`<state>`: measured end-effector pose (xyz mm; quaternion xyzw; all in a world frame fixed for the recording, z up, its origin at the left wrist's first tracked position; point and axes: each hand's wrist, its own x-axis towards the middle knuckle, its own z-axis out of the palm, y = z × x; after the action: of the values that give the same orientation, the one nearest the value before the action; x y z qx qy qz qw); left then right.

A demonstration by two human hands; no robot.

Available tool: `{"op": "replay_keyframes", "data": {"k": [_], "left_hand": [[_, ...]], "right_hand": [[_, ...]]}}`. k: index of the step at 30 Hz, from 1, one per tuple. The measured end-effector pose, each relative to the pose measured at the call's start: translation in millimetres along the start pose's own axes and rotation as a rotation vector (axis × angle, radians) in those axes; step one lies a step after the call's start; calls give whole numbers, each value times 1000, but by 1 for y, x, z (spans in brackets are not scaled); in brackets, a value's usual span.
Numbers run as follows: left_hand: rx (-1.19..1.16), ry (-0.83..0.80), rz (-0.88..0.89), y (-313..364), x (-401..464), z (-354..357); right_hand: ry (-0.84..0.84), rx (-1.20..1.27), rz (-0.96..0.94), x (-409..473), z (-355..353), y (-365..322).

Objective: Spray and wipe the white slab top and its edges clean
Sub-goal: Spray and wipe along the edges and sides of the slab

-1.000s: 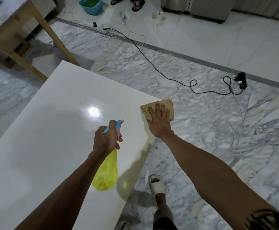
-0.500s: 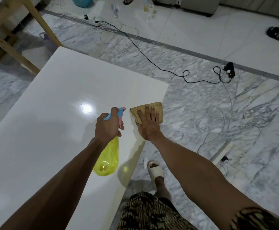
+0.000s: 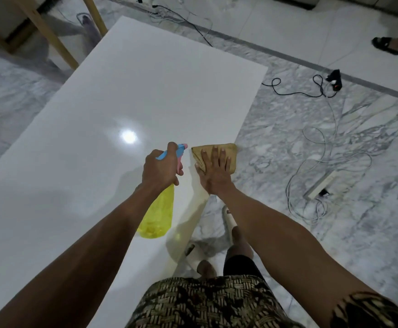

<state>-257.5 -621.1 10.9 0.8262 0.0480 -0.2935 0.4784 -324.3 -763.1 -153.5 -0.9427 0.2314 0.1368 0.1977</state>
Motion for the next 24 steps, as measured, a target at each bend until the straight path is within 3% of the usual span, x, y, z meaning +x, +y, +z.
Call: {"op": "replay_keyframes", "data": {"k": [6, 11, 14, 24], "left_hand": [[27, 96, 13, -54, -37, -46], [35, 138, 7, -95, -64, -76], [11, 145, 9, -119, -87, -87], [-8, 215, 44, -211, -204, -146]], "right_hand": [[114, 17, -32, -60, 40, -30], [51, -5, -48, -98, 62, -58], [151, -38, -61, -123, 83, -67], [95, -66, -30, -214, 129, -114]]}}
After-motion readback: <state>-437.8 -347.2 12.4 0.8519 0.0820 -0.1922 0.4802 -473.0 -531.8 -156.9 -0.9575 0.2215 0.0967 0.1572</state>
